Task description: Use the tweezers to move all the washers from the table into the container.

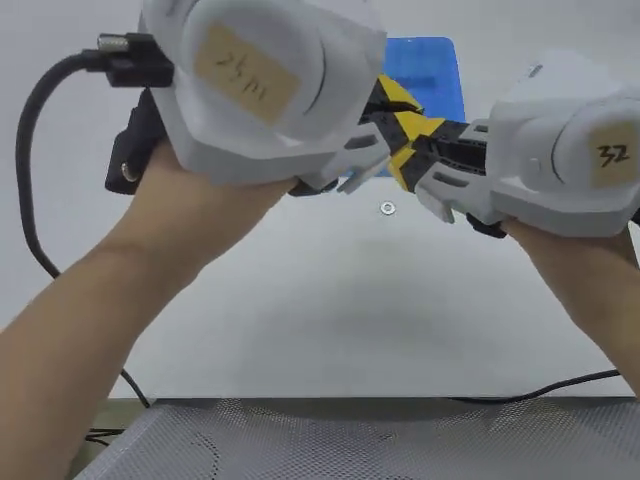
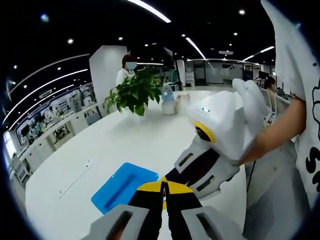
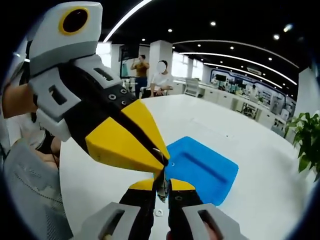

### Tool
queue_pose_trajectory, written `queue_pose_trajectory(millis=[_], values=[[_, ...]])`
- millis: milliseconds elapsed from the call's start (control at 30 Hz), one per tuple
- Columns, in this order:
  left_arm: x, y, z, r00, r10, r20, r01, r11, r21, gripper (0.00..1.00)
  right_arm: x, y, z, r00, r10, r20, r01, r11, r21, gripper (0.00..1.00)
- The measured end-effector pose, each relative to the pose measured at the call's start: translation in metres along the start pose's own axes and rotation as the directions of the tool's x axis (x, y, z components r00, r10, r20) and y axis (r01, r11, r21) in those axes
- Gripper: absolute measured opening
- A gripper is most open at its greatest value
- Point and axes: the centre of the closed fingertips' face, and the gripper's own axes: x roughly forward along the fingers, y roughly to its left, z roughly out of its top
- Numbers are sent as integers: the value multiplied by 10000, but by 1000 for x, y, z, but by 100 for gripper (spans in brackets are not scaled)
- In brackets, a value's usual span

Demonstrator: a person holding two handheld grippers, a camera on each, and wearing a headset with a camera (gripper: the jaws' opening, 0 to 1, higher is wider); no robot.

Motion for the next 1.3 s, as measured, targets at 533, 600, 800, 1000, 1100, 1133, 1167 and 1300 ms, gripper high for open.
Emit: queue_pose_trajectory(millis=[533,600,800,1000,1100,1133,1167,1300], values=[[11,-11,-31,9979,-278,-583,257,9990,-374,0,16,7,-33,9954,464,-839,-445,9987,241,6],[11,-12,-32,9977,-267,-630,246,9991,-336,0,16,6,-33,9955,412,-858,-396,9990,211,7],[12,-13,-33,9974,-257,-677,240,9994,-263,0,17,6,-34,9951,427,-888,-408,9989,230,7],[10,-13,-34,9965,-269,-794,262,9996,-109,0,17,9,-33,9947,534,-880,-508,9982,318,7],[11,-12,-35,9968,-228,-769,221,9997,-98,0,18,9,-34,9954,459,-836,-446,9989,169,7],[11,-12,-35,9969,-273,-743,257,9994,-229,0,18,9,-34,9948,474,-906,-457,9987,211,6],[11,-12,-35,9971,-262,-714,241,9993,-290,0,18,9,-34,9948,469,-901,-454,9988,188,6],[10,-12,-35,9953,-460,-852,404,9970,-658,0,18,11,-36,9926,467,-1118,-524,9974,-489,5]])
